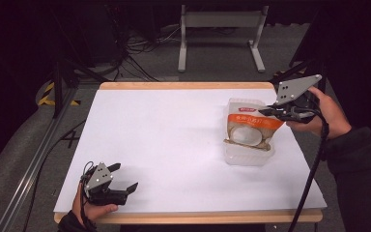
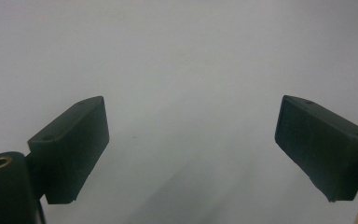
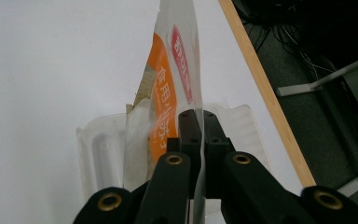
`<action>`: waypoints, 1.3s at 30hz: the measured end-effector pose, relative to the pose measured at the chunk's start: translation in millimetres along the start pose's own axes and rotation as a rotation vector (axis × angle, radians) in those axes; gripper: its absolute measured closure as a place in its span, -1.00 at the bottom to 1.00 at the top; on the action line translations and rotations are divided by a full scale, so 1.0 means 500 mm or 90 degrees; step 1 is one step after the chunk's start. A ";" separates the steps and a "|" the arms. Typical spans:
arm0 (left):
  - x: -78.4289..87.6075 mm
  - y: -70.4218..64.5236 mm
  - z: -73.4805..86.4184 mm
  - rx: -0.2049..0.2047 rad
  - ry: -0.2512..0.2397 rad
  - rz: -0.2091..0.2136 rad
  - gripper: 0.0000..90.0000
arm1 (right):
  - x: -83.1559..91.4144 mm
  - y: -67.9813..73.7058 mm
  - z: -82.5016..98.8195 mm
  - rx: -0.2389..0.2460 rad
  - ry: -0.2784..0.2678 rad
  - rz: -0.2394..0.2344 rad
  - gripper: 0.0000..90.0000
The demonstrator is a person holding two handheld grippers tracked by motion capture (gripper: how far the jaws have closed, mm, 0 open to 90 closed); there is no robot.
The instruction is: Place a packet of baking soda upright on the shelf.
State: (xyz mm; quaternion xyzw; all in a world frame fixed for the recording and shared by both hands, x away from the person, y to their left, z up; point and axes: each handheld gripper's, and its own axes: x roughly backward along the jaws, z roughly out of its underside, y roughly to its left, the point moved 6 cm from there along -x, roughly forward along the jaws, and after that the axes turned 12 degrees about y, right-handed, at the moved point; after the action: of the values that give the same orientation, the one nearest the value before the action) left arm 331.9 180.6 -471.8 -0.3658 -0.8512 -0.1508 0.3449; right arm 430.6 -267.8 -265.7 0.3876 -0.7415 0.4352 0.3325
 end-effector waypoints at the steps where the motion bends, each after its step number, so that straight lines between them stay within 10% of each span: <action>1: 0.000 0.000 0.000 -0.002 0.003 0.001 -0.76 | -0.001 0.001 0.000 0.002 -0.004 -0.002 1.00; 14: -0.004 -0.003 -0.001 -0.008 0.006 0.004 -0.76 | 0.035 0.021 -0.003 0.037 -0.064 -0.018 1.00; 39: -0.008 -0.005 0.000 -0.014 0.015 0.006 -0.77 | 0.013 0.045 0.024 0.054 -0.029 -0.062 1.00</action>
State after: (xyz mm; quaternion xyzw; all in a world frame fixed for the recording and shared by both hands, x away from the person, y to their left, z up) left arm 331.8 176.8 -474.5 -0.3715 -0.8438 -0.1628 0.3516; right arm 406.2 -273.3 -273.9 0.4469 -0.7098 0.4406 0.3199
